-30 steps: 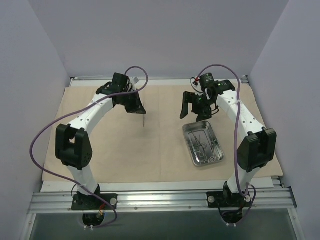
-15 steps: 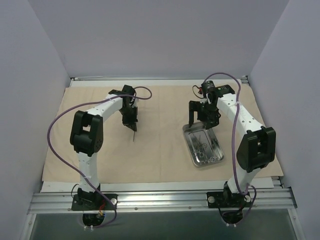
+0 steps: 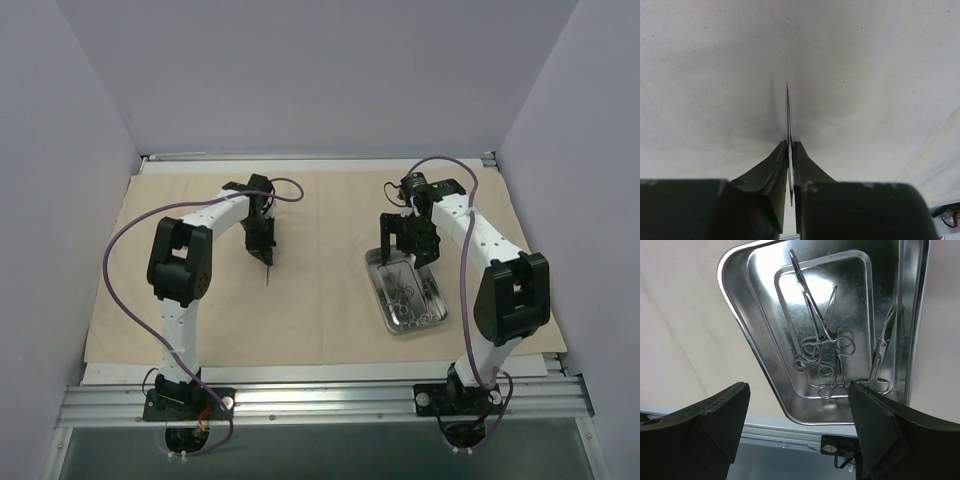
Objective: Open and lay out the surgical kit
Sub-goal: Place the medical item in the surgical kit.
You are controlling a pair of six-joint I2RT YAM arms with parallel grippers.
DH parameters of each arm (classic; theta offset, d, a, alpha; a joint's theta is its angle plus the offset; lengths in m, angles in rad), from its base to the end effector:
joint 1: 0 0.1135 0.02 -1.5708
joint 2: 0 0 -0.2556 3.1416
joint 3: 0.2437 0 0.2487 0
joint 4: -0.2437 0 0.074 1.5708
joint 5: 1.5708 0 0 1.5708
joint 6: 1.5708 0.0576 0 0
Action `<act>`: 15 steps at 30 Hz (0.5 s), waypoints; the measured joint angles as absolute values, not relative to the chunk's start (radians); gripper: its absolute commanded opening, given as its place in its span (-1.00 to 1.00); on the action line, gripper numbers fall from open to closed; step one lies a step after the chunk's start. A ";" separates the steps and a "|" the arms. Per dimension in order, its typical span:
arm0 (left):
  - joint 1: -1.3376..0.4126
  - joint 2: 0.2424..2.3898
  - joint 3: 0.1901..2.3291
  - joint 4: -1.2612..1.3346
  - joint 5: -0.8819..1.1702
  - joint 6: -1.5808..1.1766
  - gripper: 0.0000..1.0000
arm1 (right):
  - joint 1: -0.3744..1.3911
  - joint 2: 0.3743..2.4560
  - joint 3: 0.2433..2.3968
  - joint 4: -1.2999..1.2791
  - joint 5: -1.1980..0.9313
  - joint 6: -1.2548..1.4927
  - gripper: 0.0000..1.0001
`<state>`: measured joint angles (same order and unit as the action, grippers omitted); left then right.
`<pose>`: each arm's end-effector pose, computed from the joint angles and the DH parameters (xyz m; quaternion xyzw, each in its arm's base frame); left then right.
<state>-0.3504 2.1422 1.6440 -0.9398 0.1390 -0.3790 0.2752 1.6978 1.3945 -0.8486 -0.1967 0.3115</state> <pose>0.3882 -0.1504 0.1360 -0.0096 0.9954 -0.0883 0.0371 0.3373 0.1069 0.2330 -0.0027 0.9736 0.1518 0.1703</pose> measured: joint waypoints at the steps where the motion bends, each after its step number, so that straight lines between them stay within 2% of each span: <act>1: -0.350 2.142 1.644 -0.939 0.136 -0.383 -0.65 | 0.275 1.698 1.387 -0.844 -0.189 0.311 0.58; 5: -0.350 2.142 1.644 -0.938 0.131 -0.398 -0.50 | 0.275 1.700 1.371 -0.833 -0.155 0.311 0.43; 12: -0.350 2.142 1.642 -0.935 0.127 -0.411 -0.21 | 0.275 1.703 1.364 -0.813 -0.126 0.287 0.36; 15: -0.350 2.142 1.641 -0.935 0.128 -0.414 -0.10 | 0.275 1.719 1.364 -0.806 -0.119 0.274 0.25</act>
<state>-0.3504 2.1422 1.6405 -0.9348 0.1276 -0.4145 0.2752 1.7187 1.3640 -0.8062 -0.1188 0.2745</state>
